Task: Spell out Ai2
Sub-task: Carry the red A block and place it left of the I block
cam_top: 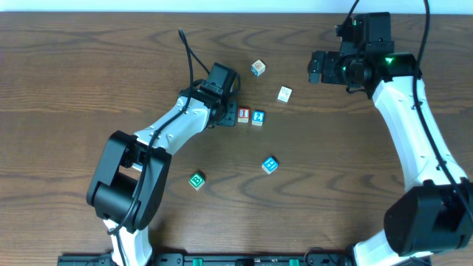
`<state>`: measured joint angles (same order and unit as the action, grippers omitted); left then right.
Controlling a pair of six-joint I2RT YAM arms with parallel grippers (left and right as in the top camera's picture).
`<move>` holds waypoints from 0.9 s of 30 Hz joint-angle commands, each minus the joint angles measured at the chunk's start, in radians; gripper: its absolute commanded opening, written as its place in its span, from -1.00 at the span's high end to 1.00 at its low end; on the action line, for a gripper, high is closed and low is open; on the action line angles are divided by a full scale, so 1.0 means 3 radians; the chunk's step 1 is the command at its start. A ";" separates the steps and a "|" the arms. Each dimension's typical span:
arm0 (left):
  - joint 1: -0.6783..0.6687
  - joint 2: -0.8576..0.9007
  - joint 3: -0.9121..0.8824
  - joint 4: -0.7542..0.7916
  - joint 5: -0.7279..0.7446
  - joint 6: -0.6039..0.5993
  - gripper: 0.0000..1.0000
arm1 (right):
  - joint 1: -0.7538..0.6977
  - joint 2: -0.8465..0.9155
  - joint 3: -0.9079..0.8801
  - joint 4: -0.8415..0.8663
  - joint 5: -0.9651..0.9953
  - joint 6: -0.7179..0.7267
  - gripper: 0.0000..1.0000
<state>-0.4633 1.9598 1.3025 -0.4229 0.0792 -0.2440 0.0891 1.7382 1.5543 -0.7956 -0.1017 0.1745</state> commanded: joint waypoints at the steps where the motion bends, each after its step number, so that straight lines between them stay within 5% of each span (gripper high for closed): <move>1: -0.0027 0.0050 0.0120 0.0006 0.0062 -0.0114 0.88 | -0.0011 -0.0037 0.0023 -0.0005 -0.0025 0.0013 -0.98; 27: -0.0116 0.0161 0.0136 0.0017 -0.0248 -0.0449 0.88 | -0.0009 -0.0037 0.0023 -0.0011 -0.0065 0.0013 -0.98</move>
<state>-0.4995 1.9976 1.3193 -0.4149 0.0185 -0.3668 0.0891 1.7382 1.5543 -0.7963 -0.1131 0.1745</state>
